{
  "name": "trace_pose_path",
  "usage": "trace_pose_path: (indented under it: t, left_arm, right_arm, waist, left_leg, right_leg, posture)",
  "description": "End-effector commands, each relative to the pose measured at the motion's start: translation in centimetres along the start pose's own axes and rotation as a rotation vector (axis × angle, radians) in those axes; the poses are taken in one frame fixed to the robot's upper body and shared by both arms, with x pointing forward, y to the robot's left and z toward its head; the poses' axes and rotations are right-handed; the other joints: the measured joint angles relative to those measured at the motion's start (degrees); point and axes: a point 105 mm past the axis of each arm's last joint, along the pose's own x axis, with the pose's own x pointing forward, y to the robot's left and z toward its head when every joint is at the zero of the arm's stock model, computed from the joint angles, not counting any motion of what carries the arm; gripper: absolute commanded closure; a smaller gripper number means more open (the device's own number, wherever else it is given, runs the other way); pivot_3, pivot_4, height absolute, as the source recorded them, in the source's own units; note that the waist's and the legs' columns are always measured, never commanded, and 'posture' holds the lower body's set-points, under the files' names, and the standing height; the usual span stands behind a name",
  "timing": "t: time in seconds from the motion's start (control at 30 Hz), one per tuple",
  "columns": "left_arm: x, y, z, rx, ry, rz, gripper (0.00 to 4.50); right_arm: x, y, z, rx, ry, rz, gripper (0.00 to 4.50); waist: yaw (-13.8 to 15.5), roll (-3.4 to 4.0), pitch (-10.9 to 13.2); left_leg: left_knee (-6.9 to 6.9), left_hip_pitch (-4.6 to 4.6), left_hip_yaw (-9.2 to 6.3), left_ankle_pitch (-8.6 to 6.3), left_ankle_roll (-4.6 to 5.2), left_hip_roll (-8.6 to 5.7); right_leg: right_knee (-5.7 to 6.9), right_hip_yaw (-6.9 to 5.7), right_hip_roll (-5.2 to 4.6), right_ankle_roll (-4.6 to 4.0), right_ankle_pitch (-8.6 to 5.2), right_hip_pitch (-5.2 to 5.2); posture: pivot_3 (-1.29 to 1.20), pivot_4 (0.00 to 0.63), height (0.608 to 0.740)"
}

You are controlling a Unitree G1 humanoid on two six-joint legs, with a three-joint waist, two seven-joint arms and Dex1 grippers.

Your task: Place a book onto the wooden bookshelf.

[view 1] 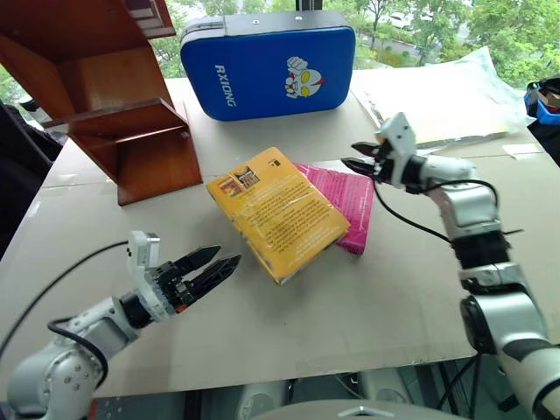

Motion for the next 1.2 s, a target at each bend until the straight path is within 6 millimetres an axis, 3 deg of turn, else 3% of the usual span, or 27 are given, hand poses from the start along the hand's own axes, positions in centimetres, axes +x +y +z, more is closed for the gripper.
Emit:
trace_pose_path:
  t: [0.03,0.07,0.1,0.23,0.43,0.63,0.73,0.93,0.97,1.0,1.1,1.2]
  left_arm:
    - [0.7,-1.1,-1.6,-0.157,0.028,-0.042,0.00]
    - [1.0,-1.0,-1.9,-0.198,0.022,-0.037,0.00]
    - [1.5,-0.8,-2.1,-0.236,0.019,-0.031,0.00]
    - [4.0,-0.1,-2.3,-0.365,-0.009,-0.017,0.00]
    - [7.2,0.6,-1.3,-0.463,-0.036,-0.025,0.00]
    - [9.3,1.0,-1.2,-0.545,-0.016,-0.058,0.00]
    - [9.5,0.9,-1.0,-0.559,-0.006,-0.087,0.84]
    - [9.3,-1.0,0.9,-0.502,-0.020,-0.172,3.69]
    - [9.2,-1.2,1.3,-0.492,-0.032,-0.178,3.97]
    - [9.0,-1.6,1.7,-0.473,-0.046,-0.186,4.18]
    - [8.5,-3.6,3.6,-0.312,-0.082,-0.215,4.23]
    - [8.6,-6.4,6.0,0.011,-0.089,-0.227,4.23]
  right_arm:
    - [-3.1,2.4,3.3,-0.055,-0.066,0.113,0.78]
    - [-4.0,3.1,3.5,-0.049,-0.060,0.136,0.23]
    - [-5.0,4.0,3.6,-0.042,-0.055,0.166,0.06]
    - [-8.5,7.2,3.1,-0.012,0.009,0.246,0.06]
    - [-12.1,8.3,2.8,0.064,0.031,0.184,0.06]
    - [-13.3,8.9,3.1,0.081,0.044,0.128,0.06]
    - [-13.3,9.0,3.2,0.081,0.043,0.116,0.00]
    - [-13.2,8.9,3.7,0.077,0.025,0.106,0.00]
    - [-13.2,8.9,3.8,0.079,0.018,0.107,0.00]
    - [-13.1,8.8,3.9,0.083,0.004,0.104,0.00]
    - [-13.0,8.0,4.7,0.099,-0.054,0.082,0.00]
    - [-12.7,6.3,5.7,0.139,-0.177,0.030,0.00]
  waist:
    - [-0.2,-0.01,0.0]
    - [-0.2,0.00,0.0]
    - [-0.2,0.00,0.0]
    - [0.5,0.00,0.0]
    - [2.3,-0.24,-0.2]
    - [2.7,-0.17,-0.3]
    - [2.6,-0.18,-0.3]
    - [2.6,-0.27,-0.2]
    - [2.6,-0.30,-0.2]
    - [2.6,-0.33,-0.2]
    - [2.5,-0.42,-0.1]
    - [2.5,-0.58,0.0]
  left_leg:
    - [0.03,0.01,0.00,0.00,0.00,0.01]
    - [0.03,0.04,0.01,0.00,0.01,0.02]
    - [0.05,0.07,0.01,0.01,0.01,0.04]
    - [0.19,0.54,-0.06,0.01,0.02,0.16]
    - [0.37,0.80,-0.01,0.01,0.04,0.07]
    - [0.38,0.88,0.00,0.01,0.04,0.08]
    - [0.38,0.88,0.04,0.01,0.04,0.08]
    - [0.38,0.75,0.00,0.01,0.04,0.09]
    - [0.38,0.72,-0.02,0.01,0.04,0.09]
    - [0.38,0.69,-0.03,0.01,0.04,0.09]
    - [0.38,0.55,-0.06,0.01,0.04,0.10]
    - [0.38,0.34,-0.10,0.01,0.03,0.12]
  right_leg:
    - [0.03,0.00,-0.06,0.00,0.00,0.01]
    - [0.04,0.02,-0.04,0.00,0.00,0.01]
    - [0.04,0.02,0.00,-0.01,-0.01,0.03]
    - [-0.01,-0.06,0.35,-0.17,-0.14,0.59]
    - [-0.10,-0.09,0.28,0.04,-0.31,1.04]
    - [-0.06,-0.11,0.32,0.01,-0.32,1.10]
    - [-0.07,-0.07,0.30,0.02,-0.32,1.11]
    - [-0.13,-0.09,0.28,-0.19,-0.20,1.04]
    - [-0.16,-0.12,0.28,-0.20,-0.20,1.04]
    - [-0.18,-0.13,0.28,-0.20,-0.20,1.03]
    - [-0.26,-0.15,0.26,-0.21,-0.18,0.94]
    - [-0.29,-0.17,0.28,-0.24,-0.16,0.75]
  posture:
    - [0.00,0.150,0.740]
    - [0.00,0.150,0.740]
    - [0.00,0.150,0.740]
    - [0.00,0.150,0.740]
    - [0.00,0.150,0.740]
    - [0.00,0.150,0.740]
    - [0.00,0.150,0.740]
    - [0.00,0.150,0.740]
    - [0.00,0.150,0.740]
    - [0.00,0.150,0.740]
    - [0.00,0.150,0.740]
    - [0.00,0.150,0.740]
